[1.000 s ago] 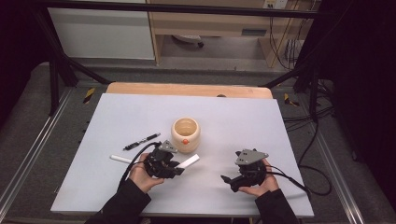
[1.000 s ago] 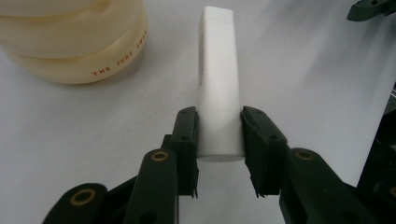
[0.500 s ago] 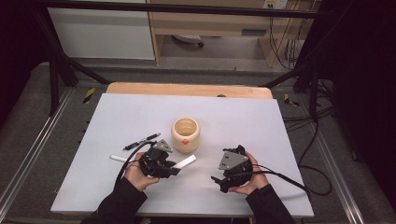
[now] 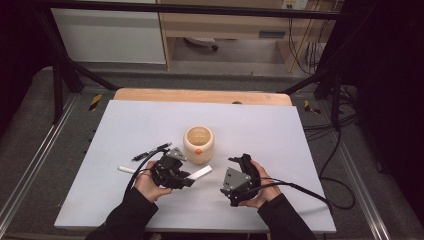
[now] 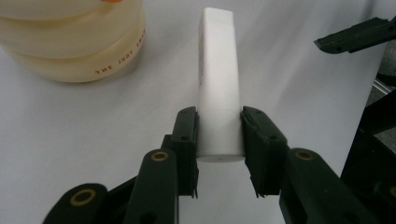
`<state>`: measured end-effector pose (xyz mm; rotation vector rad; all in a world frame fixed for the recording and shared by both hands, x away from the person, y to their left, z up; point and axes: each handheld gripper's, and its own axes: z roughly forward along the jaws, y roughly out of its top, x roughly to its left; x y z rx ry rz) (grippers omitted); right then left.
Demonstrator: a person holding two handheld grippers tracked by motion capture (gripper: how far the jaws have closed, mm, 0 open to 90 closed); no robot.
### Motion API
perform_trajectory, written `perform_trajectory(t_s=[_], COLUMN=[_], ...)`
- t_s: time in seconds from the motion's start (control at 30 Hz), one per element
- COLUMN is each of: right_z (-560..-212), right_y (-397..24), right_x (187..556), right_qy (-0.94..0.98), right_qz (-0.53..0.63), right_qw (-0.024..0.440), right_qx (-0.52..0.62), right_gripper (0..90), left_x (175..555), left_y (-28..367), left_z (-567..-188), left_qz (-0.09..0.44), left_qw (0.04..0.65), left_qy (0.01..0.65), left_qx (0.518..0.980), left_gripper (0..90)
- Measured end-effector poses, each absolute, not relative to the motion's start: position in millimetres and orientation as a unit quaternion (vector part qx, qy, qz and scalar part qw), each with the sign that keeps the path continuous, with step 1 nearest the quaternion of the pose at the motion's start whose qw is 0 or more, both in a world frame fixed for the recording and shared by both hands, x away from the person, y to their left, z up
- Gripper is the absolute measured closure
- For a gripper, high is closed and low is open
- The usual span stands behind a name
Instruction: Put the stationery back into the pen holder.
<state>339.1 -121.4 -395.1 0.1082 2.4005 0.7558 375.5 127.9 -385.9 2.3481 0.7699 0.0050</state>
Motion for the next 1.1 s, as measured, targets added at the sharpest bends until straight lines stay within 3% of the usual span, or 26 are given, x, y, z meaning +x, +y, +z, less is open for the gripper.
perform_trajectory(t_s=[0.73,1.1], right_z=[-399,-403], right_y=[-106,-107], right_x=[332,332], right_qy=[0.881,0.866], right_qz=[0.269,0.249], right_qw=[0.383,0.419], right_qx=[-0.072,-0.113], right_gripper=[13.5,26.6], left_x=[378,378], left_y=[98,80], left_z=[-367,-363], left_qz=[-0.002,-0.006], left_qw=[0.335,0.329], left_qy=[0.289,0.284], left_qx=[0.897,0.901], left_gripper=[66.8,66.8])
